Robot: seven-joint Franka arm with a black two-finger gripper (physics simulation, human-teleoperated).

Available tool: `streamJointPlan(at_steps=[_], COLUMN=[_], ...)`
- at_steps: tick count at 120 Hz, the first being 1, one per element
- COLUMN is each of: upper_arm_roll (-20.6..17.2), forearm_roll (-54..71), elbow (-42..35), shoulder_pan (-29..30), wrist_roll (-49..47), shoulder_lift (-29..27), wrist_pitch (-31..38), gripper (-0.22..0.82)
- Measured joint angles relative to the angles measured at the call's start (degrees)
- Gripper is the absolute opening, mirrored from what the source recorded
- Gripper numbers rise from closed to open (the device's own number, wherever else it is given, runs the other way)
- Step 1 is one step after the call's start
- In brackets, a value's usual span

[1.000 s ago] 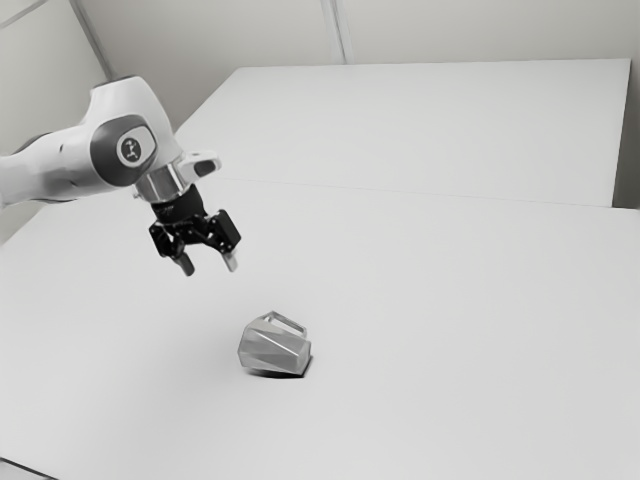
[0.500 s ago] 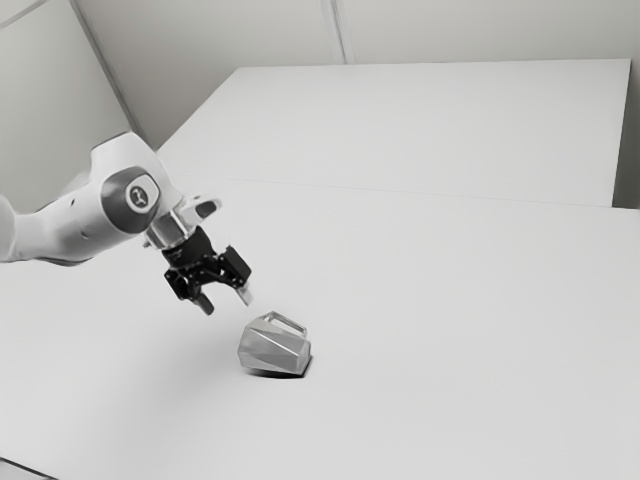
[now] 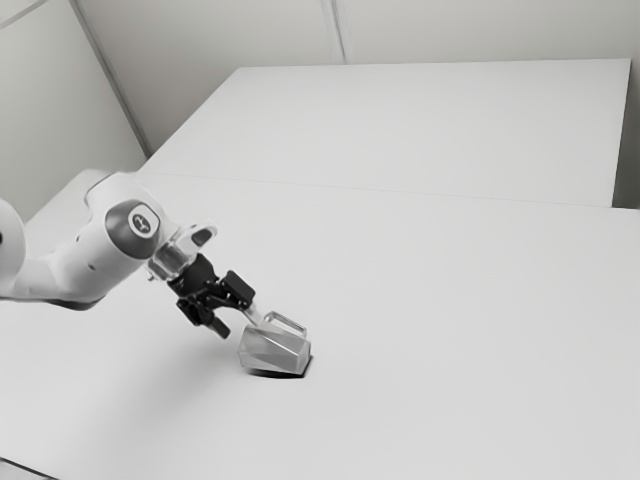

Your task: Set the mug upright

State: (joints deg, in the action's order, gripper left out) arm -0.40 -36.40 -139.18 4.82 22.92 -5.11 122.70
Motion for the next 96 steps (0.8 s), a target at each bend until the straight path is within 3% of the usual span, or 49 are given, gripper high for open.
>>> streamJointPlan(at_steps=[76, 84, 96], upper_arm_roll=[-0.04, -0.01, -0.04], forearm_roll=[-25.16, -26.95, -29.01], elbow=[-4.09, -4.2, -4.41], shoulder_pan=[1.37, 1.59, 2.03], wrist_roll=[21.66, 23.55, 26.02], shoulder_lift=[2.68, 2.82, 3.15], wrist_pitch=[-0.96, -2.02, -3.43], gripper=[0.6, 0.56, 0.36])
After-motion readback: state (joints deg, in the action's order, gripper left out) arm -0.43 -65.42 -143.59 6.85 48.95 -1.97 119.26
